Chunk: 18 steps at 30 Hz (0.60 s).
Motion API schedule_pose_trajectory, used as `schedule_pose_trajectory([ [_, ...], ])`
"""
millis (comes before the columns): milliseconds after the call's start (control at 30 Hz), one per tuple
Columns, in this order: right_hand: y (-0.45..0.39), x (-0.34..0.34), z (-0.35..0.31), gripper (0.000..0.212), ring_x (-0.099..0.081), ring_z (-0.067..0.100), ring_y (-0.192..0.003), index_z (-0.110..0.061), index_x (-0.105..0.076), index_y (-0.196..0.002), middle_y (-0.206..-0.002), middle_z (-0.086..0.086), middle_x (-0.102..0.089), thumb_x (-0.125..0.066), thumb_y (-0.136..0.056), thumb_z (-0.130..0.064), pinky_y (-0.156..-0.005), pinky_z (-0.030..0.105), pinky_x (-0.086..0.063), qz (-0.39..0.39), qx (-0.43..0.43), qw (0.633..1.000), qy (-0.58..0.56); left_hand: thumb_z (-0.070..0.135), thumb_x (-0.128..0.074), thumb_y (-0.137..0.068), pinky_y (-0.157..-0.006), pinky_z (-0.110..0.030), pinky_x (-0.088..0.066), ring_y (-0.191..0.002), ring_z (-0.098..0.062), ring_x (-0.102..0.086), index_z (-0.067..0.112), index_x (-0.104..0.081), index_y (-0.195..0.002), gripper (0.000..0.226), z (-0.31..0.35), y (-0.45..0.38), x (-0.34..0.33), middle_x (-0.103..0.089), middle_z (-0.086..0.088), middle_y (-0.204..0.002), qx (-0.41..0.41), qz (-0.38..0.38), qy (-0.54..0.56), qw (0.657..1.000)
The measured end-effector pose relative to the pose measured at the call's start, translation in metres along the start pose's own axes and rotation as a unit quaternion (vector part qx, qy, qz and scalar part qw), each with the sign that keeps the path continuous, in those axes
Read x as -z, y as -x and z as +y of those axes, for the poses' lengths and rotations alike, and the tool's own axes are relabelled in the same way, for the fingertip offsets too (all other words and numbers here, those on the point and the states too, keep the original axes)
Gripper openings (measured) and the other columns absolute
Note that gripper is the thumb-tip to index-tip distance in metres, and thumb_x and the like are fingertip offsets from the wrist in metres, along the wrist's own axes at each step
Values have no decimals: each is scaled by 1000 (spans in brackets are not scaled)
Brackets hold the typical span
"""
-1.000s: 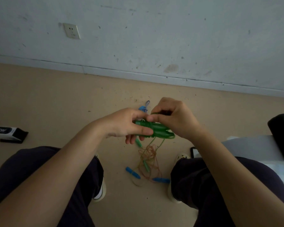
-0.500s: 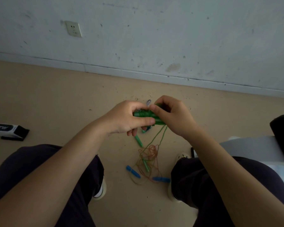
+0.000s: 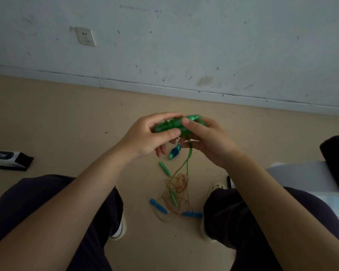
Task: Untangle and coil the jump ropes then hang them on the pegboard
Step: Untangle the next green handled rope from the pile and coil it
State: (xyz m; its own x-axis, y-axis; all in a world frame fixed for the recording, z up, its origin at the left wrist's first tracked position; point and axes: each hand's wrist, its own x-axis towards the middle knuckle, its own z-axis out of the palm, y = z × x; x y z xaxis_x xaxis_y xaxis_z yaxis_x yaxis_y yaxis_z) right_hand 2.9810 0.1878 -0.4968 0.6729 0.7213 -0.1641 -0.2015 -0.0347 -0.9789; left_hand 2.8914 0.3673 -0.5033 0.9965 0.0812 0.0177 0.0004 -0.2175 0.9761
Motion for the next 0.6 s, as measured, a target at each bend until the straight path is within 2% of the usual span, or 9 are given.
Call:
schedule_pose_trajectory([
  [100, 0, -3, 2, 29, -64, 21, -79, -13, -69, -112, -95, 7, -71, -66, -89, -31, -77, 34, -54, -23, -6, 1000, 0, 36, -80, -83, -43, -27, -50, -52, -21, -66, 30, -66, -118, 38, -1, -4, -1, -76, -3, -87, 15, 63, 75, 995],
  [267, 0, -13, 6, 14, -57, 17, -56, -11, -70, -105, -70, 4, -64, -59, -97, -16, -59, 31, -50, 0, 1, 992, 128, 46, -81, -76, -40, -26, -47, -49, -20, -64, 25, -59, -107, 43, -4, -7, 0, -76, -3, -80, 26, 131, 116, 984],
  [433, 1, -17, 3, 13, -54, 20, -43, -9, -63, -92, -59, 8, -63, -59, -98, -20, -47, 28, -47, -50, -17, 982, 182, 33, -77, -87, -38, -26, -44, -47, -19, -61, 19, -62, -109, 30, -8, -7, 1, -75, -6, -75, 24, 191, 69, 979],
  [533, 2, -13, -5, 19, -58, 22, -49, -7, -63, -83, -60, 10, -64, -62, -96, -20, -54, 31, -50, -62, -1, 977, 205, 33, -76, -89, -37, -25, -41, -44, -19, -59, 17, -68, -112, 30, -8, -6, -3, -73, -4, -70, 26, 205, 20, 978],
  [600, 2, -8, -11, 25, -61, 20, -61, 0, -64, -78, -66, 10, -66, -63, -94, -18, -67, 37, -50, -61, 29, 973, 222, 34, -75, -89, -37, -25, -41, -42, -17, -57, 20, -71, -113, 28, -8, -7, -6, -71, -1, -66, 23, 198, -2, 980],
])
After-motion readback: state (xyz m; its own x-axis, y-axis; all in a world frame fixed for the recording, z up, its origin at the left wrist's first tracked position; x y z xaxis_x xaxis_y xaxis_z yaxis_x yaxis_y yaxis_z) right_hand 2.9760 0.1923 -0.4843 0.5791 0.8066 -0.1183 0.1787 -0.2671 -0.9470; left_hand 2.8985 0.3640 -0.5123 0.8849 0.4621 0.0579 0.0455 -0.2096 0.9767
